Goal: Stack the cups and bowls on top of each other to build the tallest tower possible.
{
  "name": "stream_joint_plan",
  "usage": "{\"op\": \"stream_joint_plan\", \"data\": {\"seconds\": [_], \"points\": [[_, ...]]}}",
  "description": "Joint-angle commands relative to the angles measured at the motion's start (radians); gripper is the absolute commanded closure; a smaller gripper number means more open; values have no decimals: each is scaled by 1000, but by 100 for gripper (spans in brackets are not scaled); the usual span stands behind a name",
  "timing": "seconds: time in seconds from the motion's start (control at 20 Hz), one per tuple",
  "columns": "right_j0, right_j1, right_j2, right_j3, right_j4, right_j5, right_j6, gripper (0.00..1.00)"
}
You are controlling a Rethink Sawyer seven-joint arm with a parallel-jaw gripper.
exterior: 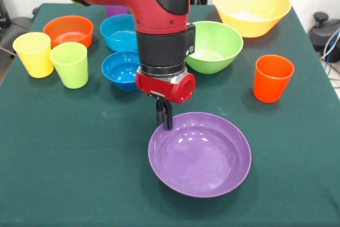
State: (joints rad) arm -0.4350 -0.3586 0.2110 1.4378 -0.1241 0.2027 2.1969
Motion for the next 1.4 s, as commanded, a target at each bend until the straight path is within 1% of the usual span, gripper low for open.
{"op": "stream_joint_plan", "data": {"seconds": [0.05, 0.15, 0.4, 0.65, 0.7, 0.95, 1.05, 1.1, 1.2, 1.35, 1.4], "points": [[-116, -2, 172, 30, -94, 153, -207, 100], [-117, 7, 178, 20, -97, 162, -201, 100], [-124, 43, 188, -1, -128, 149, -182, 100], [-133, 55, 202, -11, -167, 136, -189, 100], [-137, 55, 210, -10, -191, 126, -183, 0], [-151, 54, 226, 7, -204, 114, -171, 0], [-142, 52, 216, 9, -196, 134, -147, 0], [-147, 50, 225, 26, -190, 122, -127, 0], [-152, 33, 236, 48, -188, 120, -115, 0], [-153, -31, 242, 89, -167, 164, -101, 0], [-152, -63, 244, 110, -156, 182, -92, 0]]}}
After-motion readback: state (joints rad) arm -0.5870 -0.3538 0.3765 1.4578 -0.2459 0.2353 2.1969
